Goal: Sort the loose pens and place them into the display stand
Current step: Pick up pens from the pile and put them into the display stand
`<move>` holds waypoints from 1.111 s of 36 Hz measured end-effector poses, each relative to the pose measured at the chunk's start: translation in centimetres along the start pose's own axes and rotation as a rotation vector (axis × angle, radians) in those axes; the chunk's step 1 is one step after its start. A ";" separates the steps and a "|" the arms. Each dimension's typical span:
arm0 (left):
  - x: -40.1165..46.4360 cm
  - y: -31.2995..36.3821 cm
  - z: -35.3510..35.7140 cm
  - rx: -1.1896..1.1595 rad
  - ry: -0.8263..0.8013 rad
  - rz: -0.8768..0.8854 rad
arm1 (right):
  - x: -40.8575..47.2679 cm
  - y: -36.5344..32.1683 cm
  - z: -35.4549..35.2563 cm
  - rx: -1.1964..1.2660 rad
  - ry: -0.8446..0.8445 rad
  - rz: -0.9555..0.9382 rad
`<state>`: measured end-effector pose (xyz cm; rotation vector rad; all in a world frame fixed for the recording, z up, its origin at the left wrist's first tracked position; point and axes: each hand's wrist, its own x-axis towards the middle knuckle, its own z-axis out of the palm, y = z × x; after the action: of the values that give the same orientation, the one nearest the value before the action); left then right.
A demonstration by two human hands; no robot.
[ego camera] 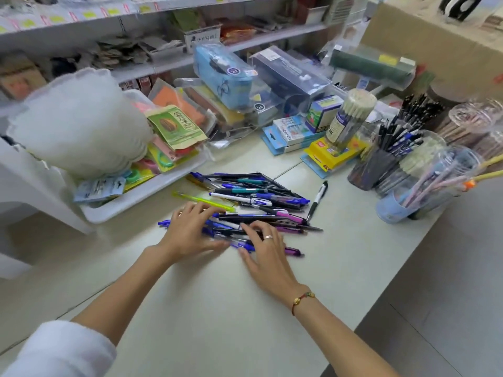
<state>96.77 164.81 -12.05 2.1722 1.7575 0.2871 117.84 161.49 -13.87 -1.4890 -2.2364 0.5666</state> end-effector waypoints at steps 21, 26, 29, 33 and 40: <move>-4.2 2.4 0.0 0.244 -0.100 0.298 | -5.1 0.1 -1.0 -0.185 -0.061 0.147; -3.8 2.9 -0.9 0.263 -0.073 0.313 | -4.1 -0.7 0.0 -0.180 0.047 -0.052; -3.5 3.8 -1.5 0.322 -0.144 0.285 | -3.3 -0.7 -0.4 0.026 0.013 -0.045; -3.2 4.3 -1.9 0.436 -0.258 0.235 | -2.7 -1.0 -1.1 0.286 -0.005 0.043; -2.8 6.0 -2.5 0.680 -0.401 0.180 | -2.7 -1.6 -1.2 0.356 -0.007 0.050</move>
<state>100.72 161.26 -7.30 2.5864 1.5637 -0.7663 118.25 158.54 -12.31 -1.3608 -1.9769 0.9315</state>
